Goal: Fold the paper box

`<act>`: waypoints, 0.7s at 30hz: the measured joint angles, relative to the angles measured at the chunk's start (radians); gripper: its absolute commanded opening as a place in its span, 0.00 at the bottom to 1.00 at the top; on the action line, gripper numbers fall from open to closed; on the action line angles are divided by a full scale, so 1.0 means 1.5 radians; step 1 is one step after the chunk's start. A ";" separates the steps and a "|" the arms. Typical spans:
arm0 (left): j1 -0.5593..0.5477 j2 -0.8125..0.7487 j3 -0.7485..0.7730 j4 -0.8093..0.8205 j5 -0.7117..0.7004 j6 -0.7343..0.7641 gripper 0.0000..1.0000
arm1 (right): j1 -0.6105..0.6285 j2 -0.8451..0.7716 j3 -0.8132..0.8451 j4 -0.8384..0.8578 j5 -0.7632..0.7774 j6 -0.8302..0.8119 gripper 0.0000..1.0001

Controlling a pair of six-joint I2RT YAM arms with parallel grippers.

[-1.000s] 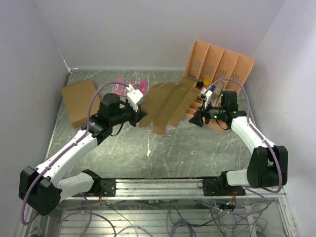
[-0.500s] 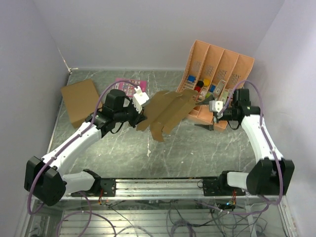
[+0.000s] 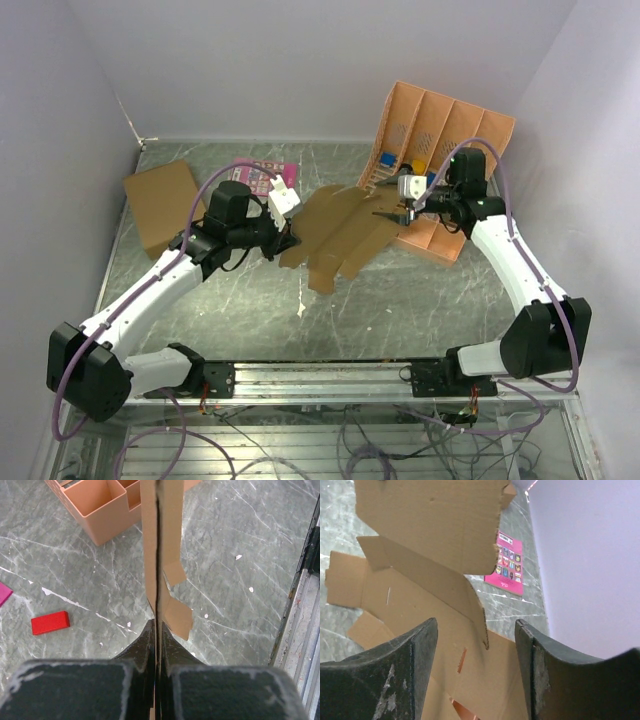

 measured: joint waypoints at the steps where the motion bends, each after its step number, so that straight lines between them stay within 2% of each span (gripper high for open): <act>1: 0.000 0.000 0.000 0.000 0.002 0.000 0.07 | 0.003 0.000 -0.001 0.016 0.008 0.012 0.48; 6: 0.000 0.000 0.000 0.000 0.003 -0.002 0.07 | 0.029 -0.002 -0.005 0.040 0.047 0.036 0.19; 8: 0.000 0.000 0.000 0.000 0.003 -0.006 0.07 | 0.041 -0.009 -0.016 0.044 0.064 0.043 0.12; 13: 0.001 0.001 -0.003 0.000 -0.001 -0.025 0.07 | 0.069 -0.029 -0.045 0.072 0.132 0.076 0.04; 16: 0.003 0.004 -0.003 -0.001 -0.010 -0.045 0.07 | 0.101 -0.052 -0.070 0.109 0.207 0.117 0.04; 19: 0.003 0.008 -0.003 0.001 -0.014 -0.069 0.07 | 0.128 -0.069 -0.094 0.144 0.282 0.166 0.07; 21: 0.003 0.011 -0.003 0.003 -0.015 -0.086 0.07 | 0.150 -0.074 -0.111 0.176 0.337 0.206 0.14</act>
